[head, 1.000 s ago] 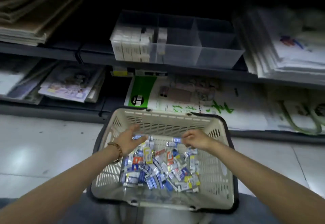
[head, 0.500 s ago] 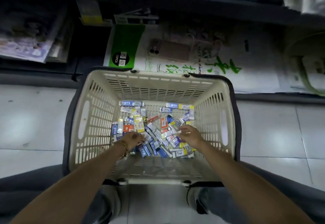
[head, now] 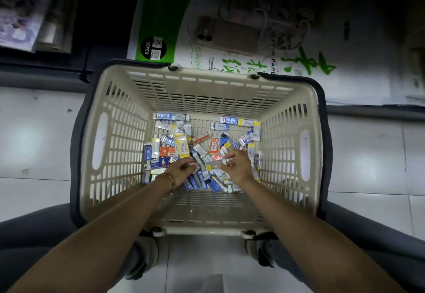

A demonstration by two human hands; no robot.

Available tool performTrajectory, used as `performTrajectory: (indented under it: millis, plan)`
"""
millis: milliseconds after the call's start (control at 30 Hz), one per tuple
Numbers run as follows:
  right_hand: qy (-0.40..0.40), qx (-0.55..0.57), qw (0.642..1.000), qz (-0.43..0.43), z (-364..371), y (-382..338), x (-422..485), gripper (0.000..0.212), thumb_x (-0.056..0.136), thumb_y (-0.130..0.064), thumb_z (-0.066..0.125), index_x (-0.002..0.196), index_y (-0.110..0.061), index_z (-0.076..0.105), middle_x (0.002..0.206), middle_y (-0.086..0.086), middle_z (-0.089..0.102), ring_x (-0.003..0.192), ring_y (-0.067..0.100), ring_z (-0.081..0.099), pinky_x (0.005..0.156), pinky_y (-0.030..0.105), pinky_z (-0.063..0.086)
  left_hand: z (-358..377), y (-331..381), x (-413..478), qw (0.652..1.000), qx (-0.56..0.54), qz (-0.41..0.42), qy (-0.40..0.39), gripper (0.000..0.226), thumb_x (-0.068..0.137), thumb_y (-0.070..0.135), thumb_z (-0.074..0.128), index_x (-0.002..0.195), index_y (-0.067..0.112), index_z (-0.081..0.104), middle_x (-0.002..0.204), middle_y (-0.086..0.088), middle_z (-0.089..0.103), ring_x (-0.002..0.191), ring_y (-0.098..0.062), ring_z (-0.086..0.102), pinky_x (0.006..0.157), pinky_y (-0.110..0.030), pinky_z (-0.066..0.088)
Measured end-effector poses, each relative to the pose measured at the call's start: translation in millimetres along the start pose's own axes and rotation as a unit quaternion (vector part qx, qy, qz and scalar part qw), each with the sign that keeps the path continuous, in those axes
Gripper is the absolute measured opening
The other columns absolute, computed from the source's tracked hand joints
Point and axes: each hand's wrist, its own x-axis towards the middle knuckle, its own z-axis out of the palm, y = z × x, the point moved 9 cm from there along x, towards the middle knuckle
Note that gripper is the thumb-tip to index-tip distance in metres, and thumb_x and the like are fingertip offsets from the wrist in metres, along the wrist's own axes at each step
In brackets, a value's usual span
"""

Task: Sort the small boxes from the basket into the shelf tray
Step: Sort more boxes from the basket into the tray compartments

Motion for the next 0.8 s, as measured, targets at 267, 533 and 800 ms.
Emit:
performTrajectory:
  millis: [267,533,800]
  plan:
    - [-0.175,0.094,0.980,-0.015,24,-33,2,0.016,0.082,-0.011,0.071,0.098,-0.013,0.071,0.091,0.003,0.072,0.066,-0.002,0.067,0.063,0.012,0.053,-5,29,3,0.995,-0.094,0.030,-0.001,0.028,0.086,0.035,0.062,0.098,0.009,0.061,0.068,0.002,0.068,0.055,-0.005,0.064,0.051,-0.017,0.050]
    - [-0.009,-0.036,0.995,0.092,-45,18,27,0.039,0.089,-0.017,0.064,0.124,-0.001,0.055,0.129,0.014,0.056,0.117,0.027,0.054,0.102,0.038,0.043,-19,29,10,0.977,-0.212,0.015,0.008,0.005,0.083,0.023,0.068,0.082,0.019,0.066,0.070,0.000,0.070,0.059,-0.014,0.061,0.072,-0.034,0.056]
    - [0.034,-0.256,0.964,0.071,-49,15,28,0.056,0.095,-0.025,0.053,0.141,-0.003,0.030,0.145,0.013,0.021,0.132,0.028,0.033,0.102,0.031,0.037,-24,17,10,0.957,-0.287,-0.016,0.032,0.008,0.081,0.017,0.069,0.085,0.011,0.065,0.081,-0.001,0.065,0.052,-0.005,0.064,0.051,-0.016,0.053]
